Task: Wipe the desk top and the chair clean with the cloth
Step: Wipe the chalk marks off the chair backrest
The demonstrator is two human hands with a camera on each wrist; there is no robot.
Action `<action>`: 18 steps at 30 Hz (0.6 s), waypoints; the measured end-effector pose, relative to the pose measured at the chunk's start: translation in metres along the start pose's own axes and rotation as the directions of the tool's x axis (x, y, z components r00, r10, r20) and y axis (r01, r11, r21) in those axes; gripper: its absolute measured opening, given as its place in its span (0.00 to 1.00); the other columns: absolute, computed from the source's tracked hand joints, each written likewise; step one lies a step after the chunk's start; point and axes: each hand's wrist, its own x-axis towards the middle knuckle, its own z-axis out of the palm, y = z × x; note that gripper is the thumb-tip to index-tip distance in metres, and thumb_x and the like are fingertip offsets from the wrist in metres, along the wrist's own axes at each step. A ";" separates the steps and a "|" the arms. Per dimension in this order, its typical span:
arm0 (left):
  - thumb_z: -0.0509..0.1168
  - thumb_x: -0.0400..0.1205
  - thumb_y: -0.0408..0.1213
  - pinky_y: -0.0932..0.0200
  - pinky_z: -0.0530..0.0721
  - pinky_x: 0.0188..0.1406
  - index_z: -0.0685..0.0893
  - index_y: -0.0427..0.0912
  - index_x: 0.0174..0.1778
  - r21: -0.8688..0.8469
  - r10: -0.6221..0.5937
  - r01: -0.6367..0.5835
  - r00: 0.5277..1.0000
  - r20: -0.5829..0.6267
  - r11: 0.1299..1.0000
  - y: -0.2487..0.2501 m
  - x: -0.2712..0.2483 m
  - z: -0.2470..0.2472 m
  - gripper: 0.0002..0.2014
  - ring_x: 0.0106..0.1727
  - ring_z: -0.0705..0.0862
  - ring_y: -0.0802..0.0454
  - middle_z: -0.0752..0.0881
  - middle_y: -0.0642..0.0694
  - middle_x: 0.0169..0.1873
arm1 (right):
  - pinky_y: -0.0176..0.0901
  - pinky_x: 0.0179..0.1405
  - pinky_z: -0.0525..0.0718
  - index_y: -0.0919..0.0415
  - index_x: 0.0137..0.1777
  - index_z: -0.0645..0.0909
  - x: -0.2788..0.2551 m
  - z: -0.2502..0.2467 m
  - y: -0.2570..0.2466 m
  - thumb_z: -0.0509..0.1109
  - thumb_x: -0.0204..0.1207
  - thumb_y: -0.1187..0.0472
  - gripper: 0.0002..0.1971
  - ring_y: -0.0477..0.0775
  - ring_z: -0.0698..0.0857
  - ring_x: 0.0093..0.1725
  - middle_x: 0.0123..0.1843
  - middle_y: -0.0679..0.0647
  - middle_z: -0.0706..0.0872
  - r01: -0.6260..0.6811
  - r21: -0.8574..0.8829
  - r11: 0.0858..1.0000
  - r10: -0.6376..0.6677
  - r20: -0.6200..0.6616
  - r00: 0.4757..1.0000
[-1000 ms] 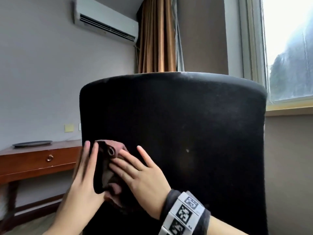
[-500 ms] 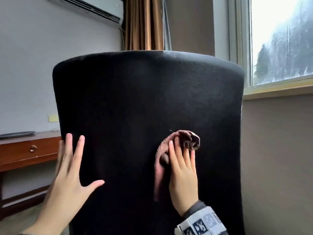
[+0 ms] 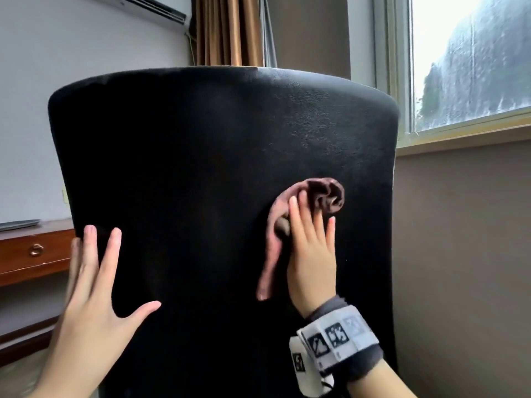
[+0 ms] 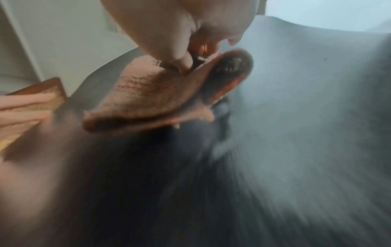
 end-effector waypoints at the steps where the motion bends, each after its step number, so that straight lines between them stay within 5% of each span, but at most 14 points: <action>1: 0.85 0.55 0.35 0.33 0.69 0.65 0.42 0.65 0.82 0.013 0.006 -0.006 1.000 0.000 1.000 0.001 -0.002 0.000 0.69 0.84 0.45 0.51 0.42 0.59 0.83 | 0.51 0.79 0.43 0.57 0.81 0.54 0.000 0.002 0.005 0.50 0.76 0.64 0.31 0.51 0.53 0.81 0.83 0.49 0.54 -0.046 0.045 0.998 0.046 0.008 0.999; 6: 0.84 0.55 0.39 0.28 0.76 0.57 0.44 0.61 0.83 0.069 0.026 -0.027 1.000 0.003 0.997 0.004 -0.005 0.000 0.68 0.84 0.46 0.47 0.42 0.56 0.84 | 0.55 0.80 0.43 0.63 0.82 0.52 -0.091 0.014 0.038 0.52 0.77 0.60 0.32 0.53 0.52 0.82 0.85 0.50 0.46 -0.093 0.090 0.992 0.085 0.090 0.992; 9: 0.83 0.55 0.42 0.28 0.77 0.57 0.49 0.54 0.84 0.092 0.036 -0.035 0.999 -0.004 0.995 0.008 -0.006 0.001 0.64 0.84 0.45 0.47 0.43 0.53 0.84 | 0.56 0.80 0.44 0.63 0.81 0.53 -0.073 0.011 0.069 0.56 0.79 0.63 0.30 0.50 0.54 0.81 0.83 0.51 0.51 -0.133 0.103 0.986 0.123 0.100 0.987; 11: 0.81 0.56 0.44 0.28 0.76 0.59 0.52 0.49 0.84 0.096 0.045 -0.045 0.999 -0.002 0.994 0.012 -0.007 0.000 0.62 0.84 0.45 0.46 0.43 0.52 0.84 | 0.61 0.79 0.43 0.61 0.83 0.50 -0.040 0.007 0.086 0.59 0.80 0.68 0.33 0.46 0.45 0.82 0.83 0.50 0.45 -0.297 0.120 0.947 0.285 0.111 0.952; 13: 0.79 0.59 0.47 0.30 0.76 0.60 0.48 0.51 0.84 0.079 0.006 -0.008 1.000 0.021 0.997 0.018 -0.010 -0.003 0.61 0.84 0.43 0.49 0.40 0.56 0.83 | 0.64 0.78 0.45 0.59 0.82 0.45 -0.023 0.003 0.098 0.59 0.76 0.75 0.38 0.52 0.44 0.83 0.84 0.53 0.44 -0.412 0.091 0.906 0.396 0.153 0.905; 18: 0.78 0.65 0.46 0.36 0.77 0.63 0.44 0.58 0.83 -0.013 -0.063 0.064 0.996 0.066 0.998 0.037 -0.024 -0.008 0.58 0.83 0.42 0.57 0.34 0.66 0.80 | 0.60 0.80 0.48 0.52 0.82 0.41 -0.076 0.005 0.103 0.53 0.80 0.76 0.37 0.58 0.46 0.83 0.85 0.54 0.45 -0.610 0.059 0.790 0.572 0.285 0.769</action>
